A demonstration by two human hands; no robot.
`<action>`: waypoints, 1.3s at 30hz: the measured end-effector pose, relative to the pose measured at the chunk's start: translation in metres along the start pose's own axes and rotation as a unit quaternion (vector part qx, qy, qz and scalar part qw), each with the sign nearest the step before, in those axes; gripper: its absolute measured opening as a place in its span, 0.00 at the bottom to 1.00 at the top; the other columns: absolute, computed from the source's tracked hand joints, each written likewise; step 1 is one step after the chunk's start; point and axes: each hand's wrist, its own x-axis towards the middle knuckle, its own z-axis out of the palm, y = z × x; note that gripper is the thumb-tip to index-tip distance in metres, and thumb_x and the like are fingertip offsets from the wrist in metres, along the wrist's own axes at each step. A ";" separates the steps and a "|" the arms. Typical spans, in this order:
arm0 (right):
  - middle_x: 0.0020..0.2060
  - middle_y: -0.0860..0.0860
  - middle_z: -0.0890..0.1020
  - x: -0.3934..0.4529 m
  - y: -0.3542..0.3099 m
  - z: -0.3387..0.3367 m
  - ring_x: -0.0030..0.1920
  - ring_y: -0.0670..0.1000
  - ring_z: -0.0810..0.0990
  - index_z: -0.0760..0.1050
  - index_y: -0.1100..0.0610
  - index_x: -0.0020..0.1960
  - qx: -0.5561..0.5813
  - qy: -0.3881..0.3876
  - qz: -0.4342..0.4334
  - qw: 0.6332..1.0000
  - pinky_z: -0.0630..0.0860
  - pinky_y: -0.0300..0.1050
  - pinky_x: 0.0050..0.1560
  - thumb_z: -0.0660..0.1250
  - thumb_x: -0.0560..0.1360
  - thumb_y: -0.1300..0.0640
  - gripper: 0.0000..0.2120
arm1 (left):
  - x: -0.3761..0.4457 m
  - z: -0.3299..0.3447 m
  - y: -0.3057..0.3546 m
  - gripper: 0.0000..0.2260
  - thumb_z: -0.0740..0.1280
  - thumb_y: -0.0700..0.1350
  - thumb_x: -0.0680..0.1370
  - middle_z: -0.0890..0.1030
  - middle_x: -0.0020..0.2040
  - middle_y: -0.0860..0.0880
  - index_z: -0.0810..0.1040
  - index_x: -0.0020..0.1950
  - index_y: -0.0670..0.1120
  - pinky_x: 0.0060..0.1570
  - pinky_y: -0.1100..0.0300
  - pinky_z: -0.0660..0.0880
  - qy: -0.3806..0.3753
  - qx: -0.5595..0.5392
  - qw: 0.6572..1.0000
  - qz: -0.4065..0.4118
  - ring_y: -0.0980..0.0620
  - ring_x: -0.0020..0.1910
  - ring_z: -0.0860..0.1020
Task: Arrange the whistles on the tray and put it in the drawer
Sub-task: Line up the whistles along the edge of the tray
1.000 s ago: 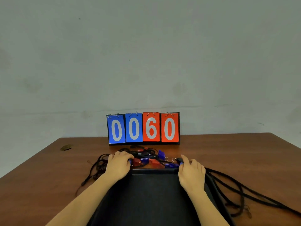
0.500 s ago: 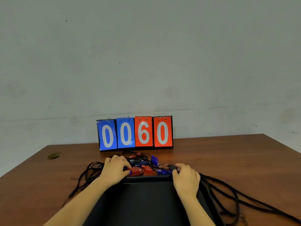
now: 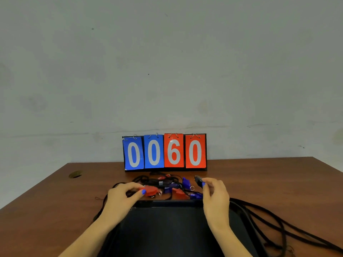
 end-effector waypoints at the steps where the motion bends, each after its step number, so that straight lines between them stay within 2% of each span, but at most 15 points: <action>1: 0.44 0.41 0.74 -0.006 -0.003 0.004 0.44 0.41 0.76 0.76 0.51 0.51 0.000 -0.031 -0.017 0.999 0.75 0.34 0.49 0.64 0.76 0.63 0.09 | -0.008 -0.003 -0.005 0.09 0.71 0.43 0.72 0.81 0.43 0.60 0.79 0.43 0.59 0.49 0.66 0.70 0.008 -0.018 1.000 -0.013 0.61 0.46 0.77; 4: 0.45 0.39 0.75 -0.027 -0.011 0.018 0.46 0.43 0.78 0.75 0.45 0.48 -0.002 -0.119 -0.048 0.992 0.77 0.36 0.50 0.65 0.75 0.62 0.11 | -0.029 -0.006 -0.019 0.08 0.71 0.42 0.72 0.83 0.41 0.60 0.83 0.41 0.56 0.49 0.65 0.73 0.027 -0.054 0.998 -0.034 0.61 0.45 0.79; 7: 0.44 0.42 0.77 -0.042 -0.016 0.027 0.44 0.45 0.80 0.73 0.40 0.44 0.009 -0.177 -0.037 0.984 0.80 0.42 0.49 0.66 0.74 0.62 0.16 | -0.041 -0.005 -0.024 0.09 0.70 0.42 0.73 0.82 0.43 0.63 0.83 0.42 0.57 0.46 0.72 0.72 0.022 -0.094 0.994 -0.041 0.65 0.45 0.78; 10: 0.44 0.44 0.78 -0.049 -0.021 0.030 0.44 0.46 0.80 0.73 0.41 0.42 0.014 -0.206 -0.028 0.978 0.80 0.42 0.47 0.66 0.74 0.63 0.16 | -0.042 -0.006 -0.028 0.10 0.67 0.41 0.75 0.82 0.44 0.64 0.82 0.43 0.56 0.45 0.76 0.71 0.022 -0.124 0.990 -0.060 0.66 0.46 0.78; 12: 0.44 0.45 0.78 -0.049 -0.021 0.031 0.44 0.46 0.80 0.73 0.42 0.42 0.004 -0.219 -0.017 0.976 0.80 0.42 0.48 0.66 0.74 0.64 0.16 | -0.042 -0.006 -0.031 0.11 0.67 0.42 0.75 0.82 0.44 0.64 0.83 0.43 0.58 0.46 0.74 0.71 0.010 -0.128 0.990 -0.063 0.64 0.47 0.78; 15: 0.44 0.45 0.79 -0.048 -0.019 0.032 0.43 0.47 0.80 0.73 0.42 0.41 -0.022 -0.224 -0.020 0.974 0.79 0.41 0.48 0.67 0.74 0.64 0.16 | -0.043 -0.004 -0.039 0.12 0.67 0.43 0.75 0.82 0.45 0.61 0.81 0.44 0.63 0.51 0.65 0.71 -0.013 -0.114 0.990 -0.079 0.61 0.48 0.78; 17: 0.43 0.46 0.79 -0.048 -0.017 0.032 0.42 0.46 0.80 0.73 0.42 0.42 -0.037 -0.231 -0.024 0.972 0.79 0.38 0.47 0.67 0.74 0.63 0.15 | -0.043 -0.003 -0.044 0.12 0.67 0.43 0.75 0.82 0.45 0.57 0.81 0.44 0.62 0.52 0.62 0.70 -0.031 -0.093 0.990 -0.097 0.58 0.51 0.76; 22: 0.43 0.46 0.79 -0.051 -0.018 0.033 0.42 0.46 0.79 0.73 0.42 0.43 -0.058 -0.259 -0.016 0.964 0.76 0.33 0.44 0.68 0.73 0.62 0.14 | -0.046 -0.004 -0.043 0.13 0.65 0.43 0.77 0.80 0.47 0.59 0.75 0.46 0.64 0.49 0.68 0.66 -0.044 -0.041 0.995 -0.082 0.60 0.53 0.73; 26: 0.43 0.44 0.77 -0.052 -0.022 0.032 0.42 0.43 0.77 0.72 0.42 0.44 -0.068 -0.268 -0.023 0.961 0.72 0.26 0.42 0.69 0.73 0.61 0.13 | -0.048 -0.006 -0.036 0.16 0.64 0.43 0.77 0.76 0.47 0.64 0.71 0.45 0.66 0.52 0.65 0.66 -0.039 -0.015 0.997 -0.069 0.63 0.51 0.72; 29: 0.45 0.44 0.77 -0.052 -0.024 0.033 0.44 0.42 0.77 0.71 0.40 0.45 -0.071 -0.274 -0.014 0.959 0.72 0.24 0.41 0.70 0.72 0.61 0.16 | -0.048 -0.005 -0.036 0.16 0.65 0.43 0.77 0.77 0.47 0.64 0.71 0.45 0.67 0.52 0.66 0.66 -0.029 -0.014 0.997 -0.070 0.63 0.51 0.72; 34: 0.46 0.43 0.77 -0.051 -0.023 0.033 0.46 0.41 0.77 0.73 0.43 0.51 -0.040 -0.258 0.013 0.965 0.74 0.29 0.42 0.67 0.74 0.63 0.15 | -0.050 -0.002 -0.038 0.14 0.65 0.40 0.76 0.74 0.48 0.66 0.74 0.52 0.60 0.61 0.59 0.69 0.013 0.012 0.998 -0.060 0.61 0.55 0.71; 37: 0.47 0.44 0.78 -0.048 -0.022 0.034 0.49 0.44 0.78 0.73 0.42 0.50 -0.012 -0.240 0.031 0.970 0.76 0.37 0.50 0.65 0.75 0.64 0.16 | -0.050 -0.002 -0.037 0.14 0.65 0.42 0.76 0.71 0.47 0.68 0.73 0.48 0.64 0.59 0.58 0.68 0.022 0.065 0.997 -0.020 0.61 0.53 0.70; 39: 0.46 0.45 0.79 -0.046 -0.022 0.034 0.50 0.45 0.79 0.73 0.42 0.50 0.011 -0.228 0.050 0.972 0.77 0.41 0.54 0.65 0.75 0.64 0.16 | -0.052 -0.002 -0.036 0.11 0.64 0.45 0.76 0.71 0.46 0.66 0.75 0.51 0.62 0.54 0.60 0.64 0.036 0.126 0.991 0.008 0.60 0.52 0.70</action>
